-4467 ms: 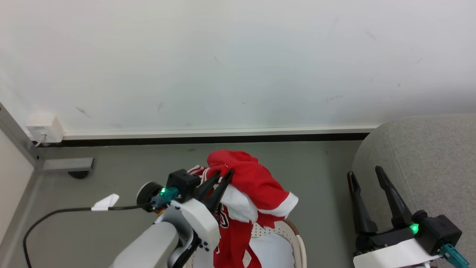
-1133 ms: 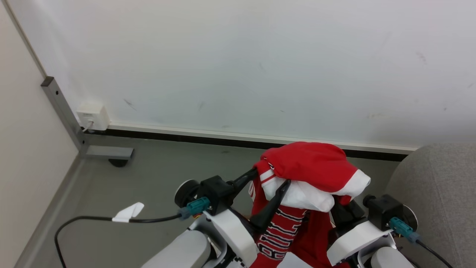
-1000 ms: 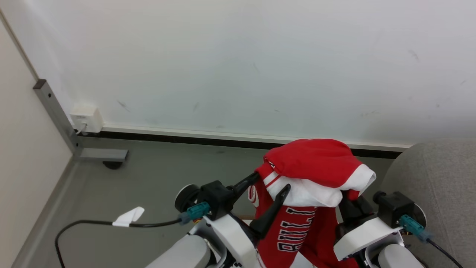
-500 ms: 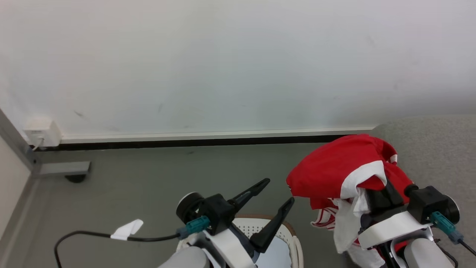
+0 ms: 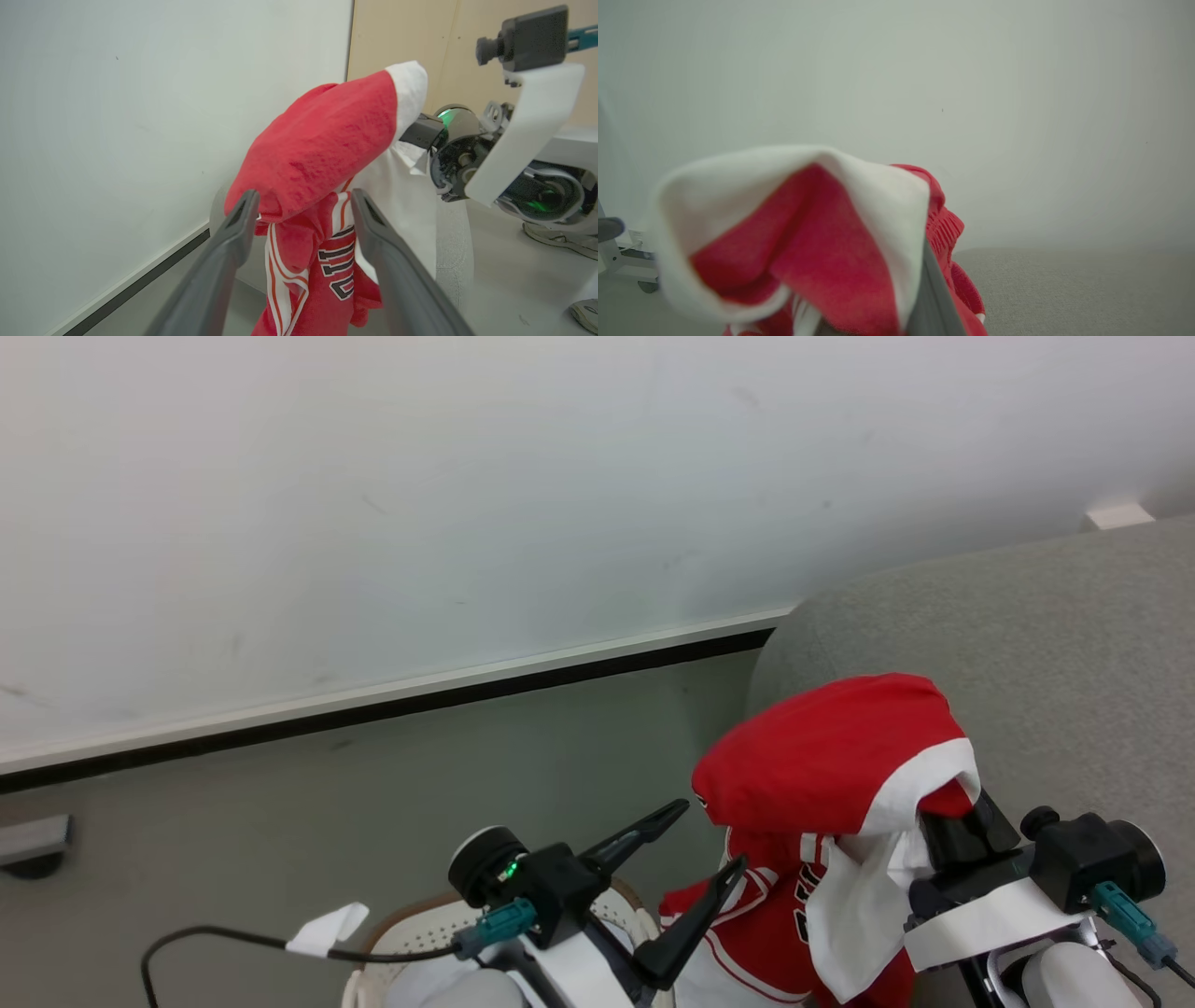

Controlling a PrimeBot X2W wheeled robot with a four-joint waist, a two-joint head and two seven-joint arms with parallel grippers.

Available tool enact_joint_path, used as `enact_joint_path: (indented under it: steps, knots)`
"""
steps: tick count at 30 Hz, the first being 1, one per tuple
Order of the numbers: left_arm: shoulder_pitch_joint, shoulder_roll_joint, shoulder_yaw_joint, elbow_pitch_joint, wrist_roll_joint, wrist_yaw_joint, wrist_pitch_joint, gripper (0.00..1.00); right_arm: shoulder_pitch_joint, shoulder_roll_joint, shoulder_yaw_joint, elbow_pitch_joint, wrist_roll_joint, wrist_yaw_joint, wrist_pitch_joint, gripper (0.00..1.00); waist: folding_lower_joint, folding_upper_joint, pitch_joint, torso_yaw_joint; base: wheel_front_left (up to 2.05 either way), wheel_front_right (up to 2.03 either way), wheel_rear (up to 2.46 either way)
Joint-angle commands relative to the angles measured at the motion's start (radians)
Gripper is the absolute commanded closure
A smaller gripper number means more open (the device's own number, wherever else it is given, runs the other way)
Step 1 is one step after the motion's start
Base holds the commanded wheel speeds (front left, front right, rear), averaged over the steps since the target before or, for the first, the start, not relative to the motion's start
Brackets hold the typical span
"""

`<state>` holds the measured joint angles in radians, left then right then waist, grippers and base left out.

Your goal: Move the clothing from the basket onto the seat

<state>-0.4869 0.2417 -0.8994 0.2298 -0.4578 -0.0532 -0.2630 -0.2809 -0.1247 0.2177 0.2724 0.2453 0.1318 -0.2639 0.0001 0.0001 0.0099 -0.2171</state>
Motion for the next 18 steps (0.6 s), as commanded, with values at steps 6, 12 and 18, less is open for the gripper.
enact_joint_path:
  steps: [6,12,18]
  knots:
    - [0.024,-0.003,0.008,0.011,0.013,-0.005,-0.002,0.00,0.008,-0.006,0.010,-0.024,0.008,-0.002,-0.001,1.00,-0.0001,-0.0001,0.006,-0.088,0.00,0.00,0.00]
    - [0.028,-0.011,0.016,0.017,0.024,-0.012,-0.002,0.00,-0.002,-0.017,0.016,-0.022,0.018,-0.002,-0.001,1.00,-0.0001,-0.0001,0.009,-0.112,0.00,0.00,0.00]
    - [0.032,-0.018,0.019,0.019,0.033,-0.021,-0.002,0.00,-0.008,-0.022,0.007,-0.016,0.018,-0.002,-0.001,1.00,-0.0001,-0.0001,0.015,-0.106,0.00,0.00,0.00]
